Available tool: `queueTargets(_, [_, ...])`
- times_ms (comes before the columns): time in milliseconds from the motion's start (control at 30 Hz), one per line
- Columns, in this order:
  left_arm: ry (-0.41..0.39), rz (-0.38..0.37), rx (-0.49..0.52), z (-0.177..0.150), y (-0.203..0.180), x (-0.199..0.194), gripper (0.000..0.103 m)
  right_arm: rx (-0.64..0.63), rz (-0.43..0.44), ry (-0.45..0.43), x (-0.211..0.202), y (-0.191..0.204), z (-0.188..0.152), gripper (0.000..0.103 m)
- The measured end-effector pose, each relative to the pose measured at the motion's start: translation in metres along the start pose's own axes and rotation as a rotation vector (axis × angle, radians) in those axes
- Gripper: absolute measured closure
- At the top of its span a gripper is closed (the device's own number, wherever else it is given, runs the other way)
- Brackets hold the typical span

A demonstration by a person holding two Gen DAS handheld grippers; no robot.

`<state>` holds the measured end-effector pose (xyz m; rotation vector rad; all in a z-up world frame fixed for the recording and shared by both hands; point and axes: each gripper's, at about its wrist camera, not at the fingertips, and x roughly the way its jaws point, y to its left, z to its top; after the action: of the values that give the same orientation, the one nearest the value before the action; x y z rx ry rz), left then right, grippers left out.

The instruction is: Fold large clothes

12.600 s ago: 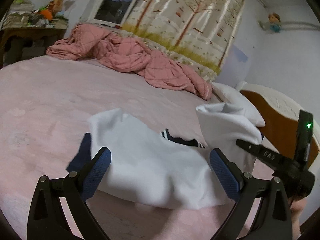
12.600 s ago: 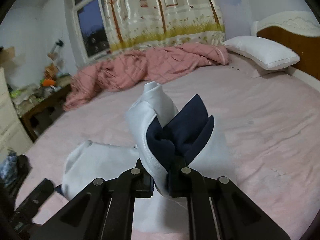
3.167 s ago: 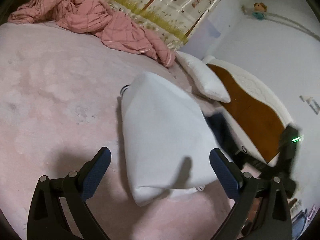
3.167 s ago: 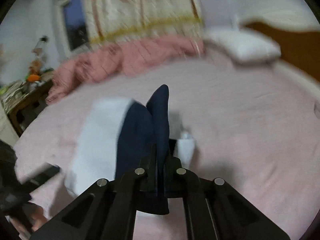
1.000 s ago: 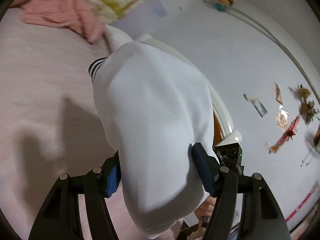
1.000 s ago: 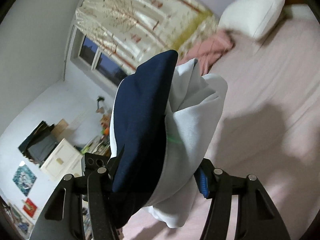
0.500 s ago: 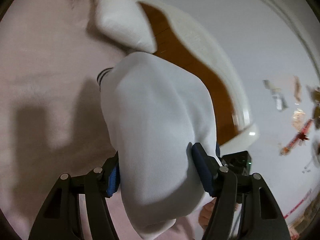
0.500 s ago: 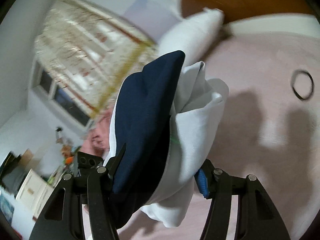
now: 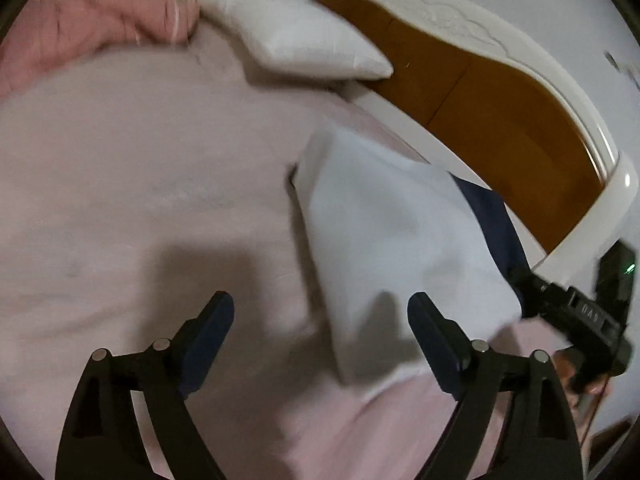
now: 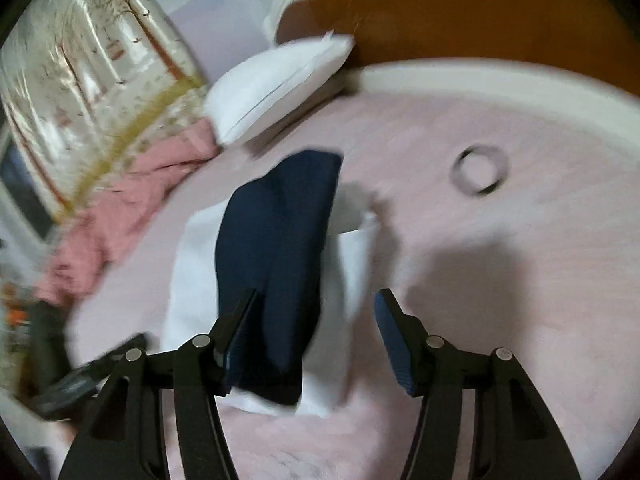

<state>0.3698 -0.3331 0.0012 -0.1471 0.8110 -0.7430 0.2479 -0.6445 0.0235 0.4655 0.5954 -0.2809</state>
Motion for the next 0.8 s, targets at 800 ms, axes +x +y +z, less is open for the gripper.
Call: queueTargets(800, [-0.406,0.284,0.199,-0.098,-0.016,-0.157,0.000,-0.186,-0.147,-0.269,-0.136,0.130,-0.149,0.012])
